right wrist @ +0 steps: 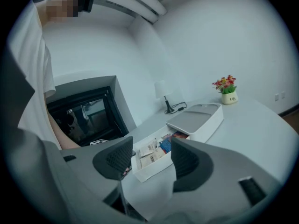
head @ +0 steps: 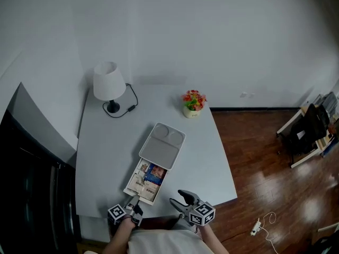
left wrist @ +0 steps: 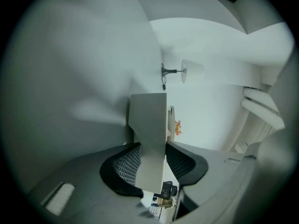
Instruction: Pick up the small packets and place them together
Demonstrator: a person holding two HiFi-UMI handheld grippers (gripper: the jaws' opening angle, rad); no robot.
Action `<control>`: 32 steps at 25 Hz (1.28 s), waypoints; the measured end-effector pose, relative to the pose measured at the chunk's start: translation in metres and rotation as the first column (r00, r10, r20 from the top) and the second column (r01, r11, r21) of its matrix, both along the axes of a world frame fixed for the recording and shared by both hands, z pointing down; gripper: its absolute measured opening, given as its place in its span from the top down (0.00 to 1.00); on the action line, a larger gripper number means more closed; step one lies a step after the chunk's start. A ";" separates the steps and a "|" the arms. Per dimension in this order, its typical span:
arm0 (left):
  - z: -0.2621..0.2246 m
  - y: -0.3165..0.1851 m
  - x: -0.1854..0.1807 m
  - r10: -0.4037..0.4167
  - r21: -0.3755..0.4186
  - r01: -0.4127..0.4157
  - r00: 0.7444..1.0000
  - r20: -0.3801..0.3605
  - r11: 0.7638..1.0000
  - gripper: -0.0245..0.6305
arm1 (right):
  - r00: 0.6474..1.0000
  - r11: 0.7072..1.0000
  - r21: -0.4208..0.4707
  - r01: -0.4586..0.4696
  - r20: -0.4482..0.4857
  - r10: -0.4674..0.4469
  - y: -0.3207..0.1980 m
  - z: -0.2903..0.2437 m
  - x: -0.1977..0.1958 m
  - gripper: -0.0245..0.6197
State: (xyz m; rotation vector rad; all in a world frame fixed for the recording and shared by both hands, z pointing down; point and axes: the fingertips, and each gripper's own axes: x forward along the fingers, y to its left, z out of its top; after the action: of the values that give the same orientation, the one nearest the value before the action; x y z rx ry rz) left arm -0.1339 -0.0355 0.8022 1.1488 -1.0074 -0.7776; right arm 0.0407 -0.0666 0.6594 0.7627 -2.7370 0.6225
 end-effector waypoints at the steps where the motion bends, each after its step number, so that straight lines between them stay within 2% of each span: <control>1: 0.003 0.009 -0.003 -0.004 -0.009 0.004 1.000 0.005 1.000 0.70 | 1.000 1.000 -0.002 0.009 0.003 -0.009 -0.001 0.001 -0.004 0.57; 6: 0.004 0.022 -0.004 0.024 -0.047 -0.021 0.998 0.062 0.999 0.71 | 0.998 0.998 -0.001 0.059 0.012 -0.059 -0.006 0.000 -0.022 0.57; 13: 0.004 0.023 -0.005 0.112 -0.047 -0.108 0.988 0.106 0.993 0.71 | 0.996 0.996 0.000 0.087 0.025 -0.087 -0.010 0.001 -0.035 0.57; 16: 0.001 0.027 -0.016 0.133 -0.034 -0.129 0.978 0.158 0.991 0.73 | 0.996 0.996 0.002 0.090 0.021 -0.090 -0.014 0.002 -0.035 0.57; 18: 0.004 0.035 -0.032 0.156 -0.052 -0.148 0.960 0.233 0.988 0.73 | 0.996 0.996 0.002 0.089 0.020 -0.089 -0.017 0.002 -0.034 0.57; 20: 0.005 0.042 -0.050 0.174 -0.079 -0.157 0.930 0.325 0.985 0.71 | 0.996 0.996 0.002 0.088 0.017 -0.088 -0.019 0.002 -0.032 0.57; 23: -0.015 0.039 -0.073 0.164 -0.054 -0.156 0.889 0.428 0.986 0.66 | 0.996 0.996 0.005 0.088 0.010 -0.088 -0.022 0.002 -0.029 0.57; 25: -0.036 0.030 -0.084 0.157 -0.018 -0.171 0.852 0.499 0.985 0.66 | 0.997 0.997 0.007 0.082 0.006 -0.082 -0.025 0.002 -0.026 0.57; 27: -0.056 0.018 -0.093 0.156 0.009 -0.199 0.792 0.590 0.980 0.66 | 0.997 0.997 0.011 0.075 0.002 -0.075 -0.029 0.001 -0.022 0.57; 29: -0.074 0.006 -0.102 0.159 0.019 -0.238 0.705 0.691 0.971 0.66 | 0.998 0.997 0.022 0.069 0.001 -0.069 -0.032 -0.003 -0.019 0.57; 32: -0.105 -0.015 -0.105 0.154 0.032 -0.311 0.553 0.819 0.950 0.63 | 0.999 0.997 0.051 0.052 0.009 -0.053 -0.040 -0.015 -0.018 0.57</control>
State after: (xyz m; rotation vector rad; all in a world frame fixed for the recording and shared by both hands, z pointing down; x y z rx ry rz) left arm -0.2389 -0.0501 0.6975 1.8322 -1.5103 -0.0577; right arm 0.0227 -0.1064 0.6446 0.6983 -2.7825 0.5489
